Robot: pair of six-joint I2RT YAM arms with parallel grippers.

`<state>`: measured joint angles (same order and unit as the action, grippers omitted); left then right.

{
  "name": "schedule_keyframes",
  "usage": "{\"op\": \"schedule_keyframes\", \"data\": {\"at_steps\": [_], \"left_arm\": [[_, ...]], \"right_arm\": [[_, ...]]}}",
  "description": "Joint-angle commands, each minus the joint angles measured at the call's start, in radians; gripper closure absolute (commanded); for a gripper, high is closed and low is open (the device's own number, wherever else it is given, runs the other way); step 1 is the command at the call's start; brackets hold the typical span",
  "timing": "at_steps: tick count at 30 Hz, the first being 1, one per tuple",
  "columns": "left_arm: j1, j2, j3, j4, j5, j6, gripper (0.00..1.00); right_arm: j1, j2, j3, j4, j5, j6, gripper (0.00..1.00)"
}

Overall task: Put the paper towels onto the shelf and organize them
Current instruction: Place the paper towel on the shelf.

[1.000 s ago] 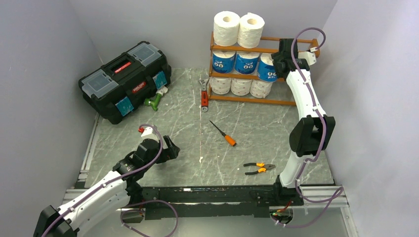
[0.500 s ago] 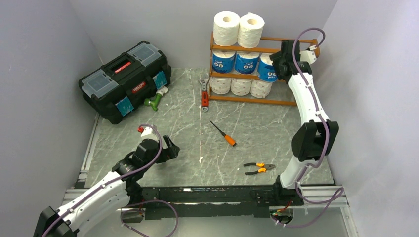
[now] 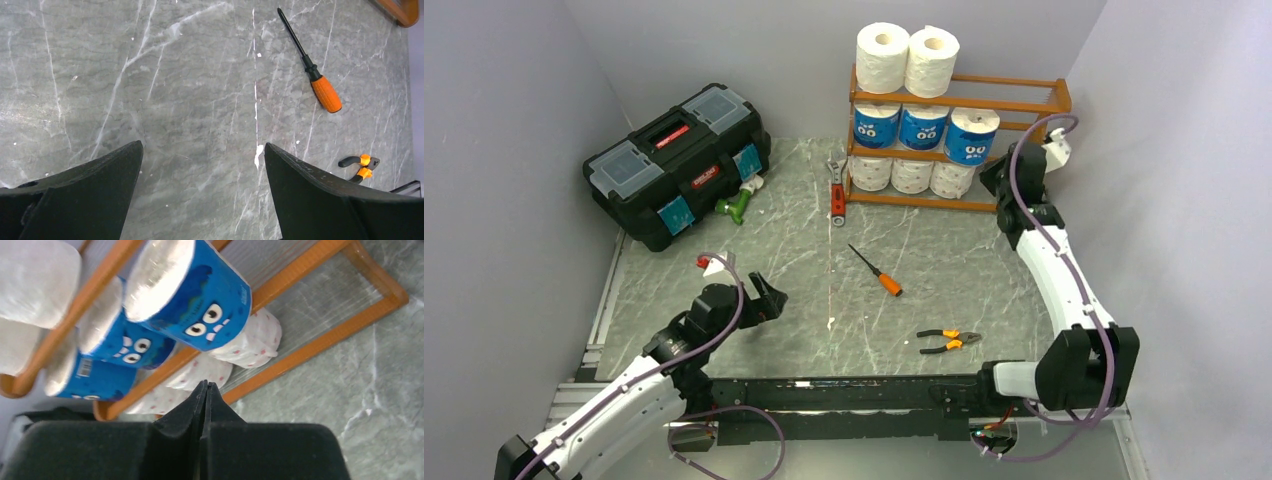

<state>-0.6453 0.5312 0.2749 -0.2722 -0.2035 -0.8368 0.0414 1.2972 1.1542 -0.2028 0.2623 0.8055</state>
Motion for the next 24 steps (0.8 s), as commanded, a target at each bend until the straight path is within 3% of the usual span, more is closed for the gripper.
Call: {"op": "schedule_keyframes", "data": {"at_steps": [1, 12, 24], "left_arm": [[-0.001, -0.011, 0.01, -0.007, 0.003, -0.022, 0.02], [-0.001, -0.034, -0.001, -0.03, -0.034, -0.027, 0.02], [-0.001, 0.02, 0.027, -0.016, -0.053, -0.016, 0.02]], "right_arm": [[-0.01, 0.017, -0.096, 0.309, -0.043, -0.169, 1.0], [-0.036, 0.192, -0.055, 0.439, -0.156, -0.214, 1.0], [-0.077, 0.318, 0.057, 0.412, -0.181, -0.209, 1.0]]}}
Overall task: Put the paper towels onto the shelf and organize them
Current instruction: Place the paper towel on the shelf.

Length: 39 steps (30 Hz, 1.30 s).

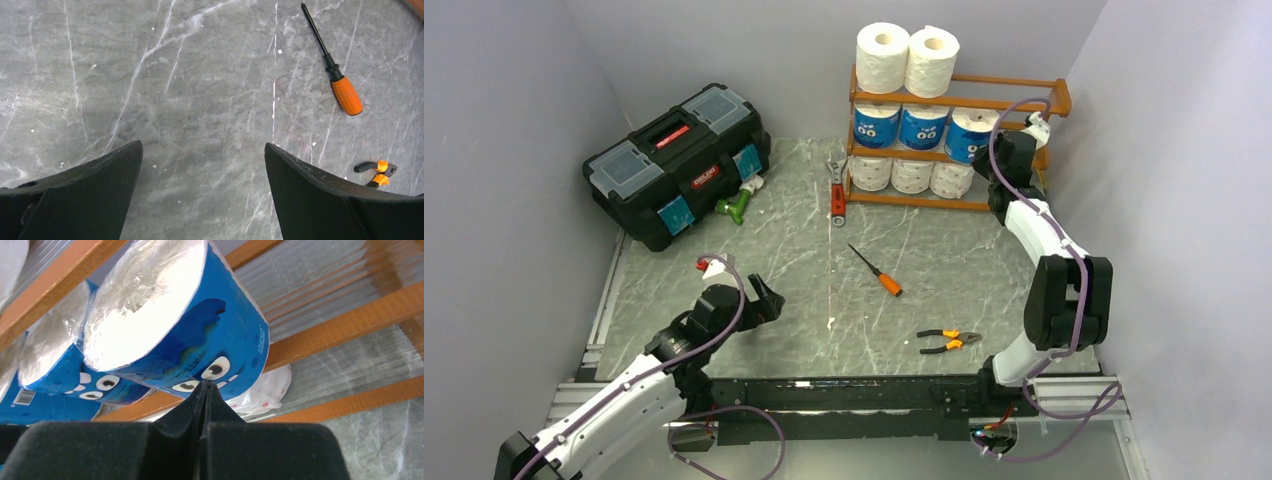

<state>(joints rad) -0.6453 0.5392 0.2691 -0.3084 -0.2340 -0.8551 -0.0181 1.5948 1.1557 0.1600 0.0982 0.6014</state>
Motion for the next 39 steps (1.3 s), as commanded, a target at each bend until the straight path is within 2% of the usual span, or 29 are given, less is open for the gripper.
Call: {"op": "schedule_keyframes", "data": {"at_steps": [1, 17, 39], "left_arm": [[-0.001, 0.014, 0.035, 0.02, -0.025, 0.003, 0.02], [-0.002, 0.067, 0.047, 0.046, -0.033, 0.008, 0.01], [-0.001, 0.061, 0.043, 0.035, -0.033, 0.001, 0.01]], "right_arm": [[-0.021, 0.029, 0.059, 0.053, -0.025, 0.0, 1.0], [-0.025, 0.116, 0.137, 0.05, -0.078, 0.022, 1.0], [-0.038, 0.179, 0.192, 0.043, -0.093, 0.015, 1.0]]}}
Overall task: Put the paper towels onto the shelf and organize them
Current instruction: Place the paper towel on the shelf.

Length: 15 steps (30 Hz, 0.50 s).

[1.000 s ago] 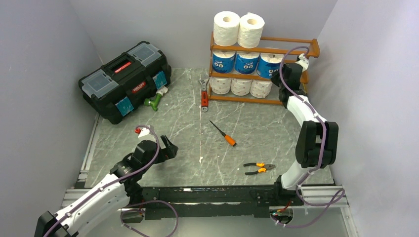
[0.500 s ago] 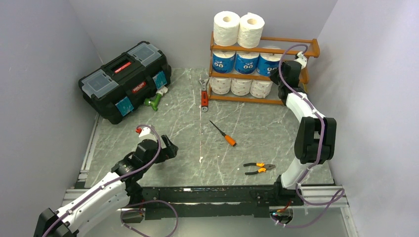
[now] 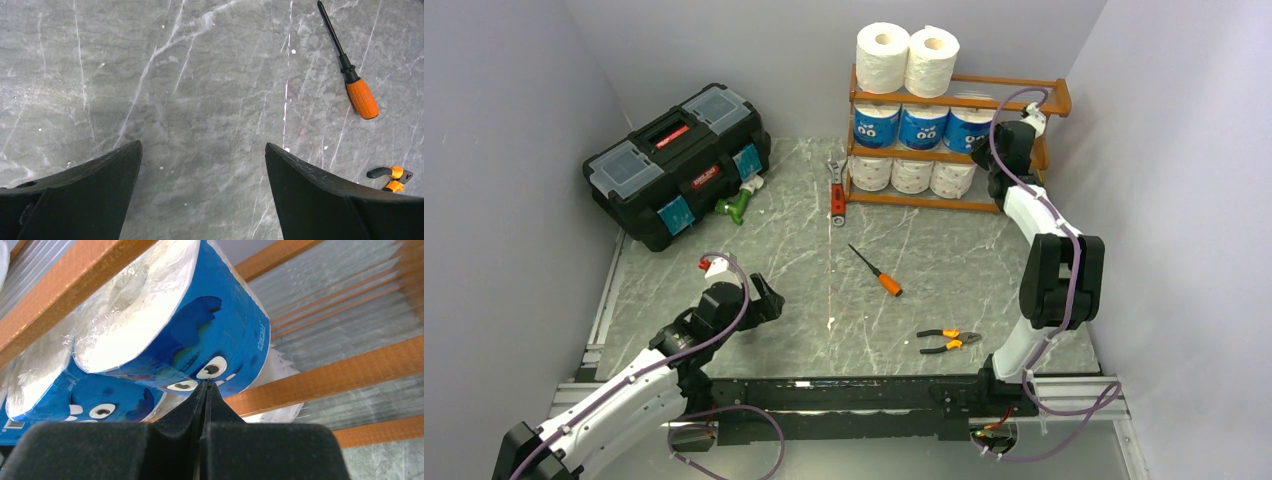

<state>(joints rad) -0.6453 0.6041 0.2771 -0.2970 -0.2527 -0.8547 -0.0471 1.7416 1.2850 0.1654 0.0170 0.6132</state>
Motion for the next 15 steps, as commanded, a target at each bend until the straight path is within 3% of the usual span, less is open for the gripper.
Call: {"op": "schedule_keyframes", "data": {"at_steps": [1, 15], "left_arm": [[-0.001, -0.003, 0.036, 0.021, -0.015, 0.001, 0.01], [-0.001, -0.007, 0.035, 0.03, -0.004, 0.002, 0.01]], "right_arm": [[-0.009, 0.042, 0.075, 0.029, -0.012, 0.003, 1.0], [-0.01, -0.064, -0.022, 0.034, -0.02, 0.01, 1.0]]}}
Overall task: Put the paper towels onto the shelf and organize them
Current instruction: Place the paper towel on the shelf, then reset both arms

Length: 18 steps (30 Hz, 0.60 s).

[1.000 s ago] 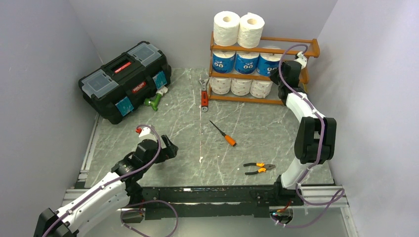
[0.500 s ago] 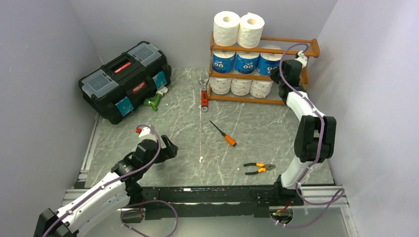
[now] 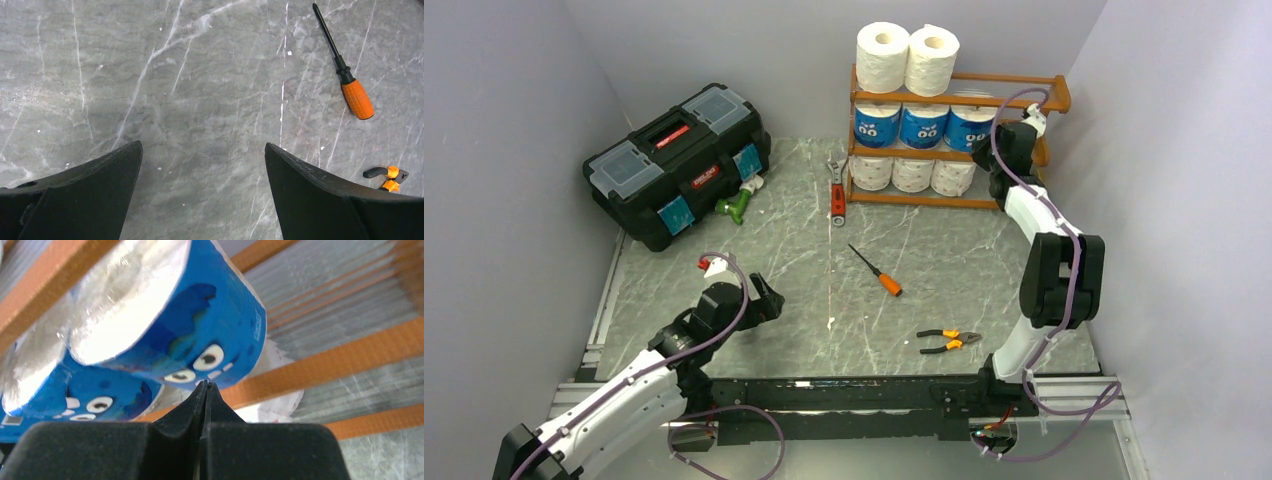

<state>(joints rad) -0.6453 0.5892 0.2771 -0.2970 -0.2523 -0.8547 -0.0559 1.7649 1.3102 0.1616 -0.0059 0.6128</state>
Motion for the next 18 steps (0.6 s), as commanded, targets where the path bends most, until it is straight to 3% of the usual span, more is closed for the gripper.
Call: {"op": "schedule_keyframes", "data": {"at_steps": [1, 2, 4, 7, 11, 14, 18], "left_arm": [[-0.001, 0.004, 0.041, 0.025, -0.005, 0.005, 0.01], [-0.001, 0.0, 0.044, 0.02, -0.006, 0.006, 0.01], [-0.002, -0.013, 0.048, 0.015, -0.005, 0.007, 0.01], [-0.001, -0.035, 0.048, 0.011, 0.002, 0.002, 0.01], [-0.002, -0.049, 0.064, 0.011, 0.008, -0.003, 0.01], [-0.001, -0.012, 0.124, -0.007, 0.001, -0.03, 0.01], [-0.002, 0.059, 0.187, 0.004, -0.057, -0.061, 0.01]], "right_arm": [[-0.001, -0.117, -0.073, 0.03, 0.023, 0.016, 1.0], [-0.001, -0.144, -0.093, 0.028, 0.037, 0.019, 0.97], [0.0, -0.199, -0.135, 0.03, 0.058, 0.029, 0.8], [0.001, -0.276, -0.16, -0.019, 0.066, 0.049, 0.4], [0.011, -0.375, -0.164, -0.146, 0.063, 0.098, 0.23], [0.025, -0.461, -0.192, -0.239, 0.052, 0.173, 0.02], [0.034, -0.656, -0.374, -0.193, 0.099, 0.345, 0.0]]}}
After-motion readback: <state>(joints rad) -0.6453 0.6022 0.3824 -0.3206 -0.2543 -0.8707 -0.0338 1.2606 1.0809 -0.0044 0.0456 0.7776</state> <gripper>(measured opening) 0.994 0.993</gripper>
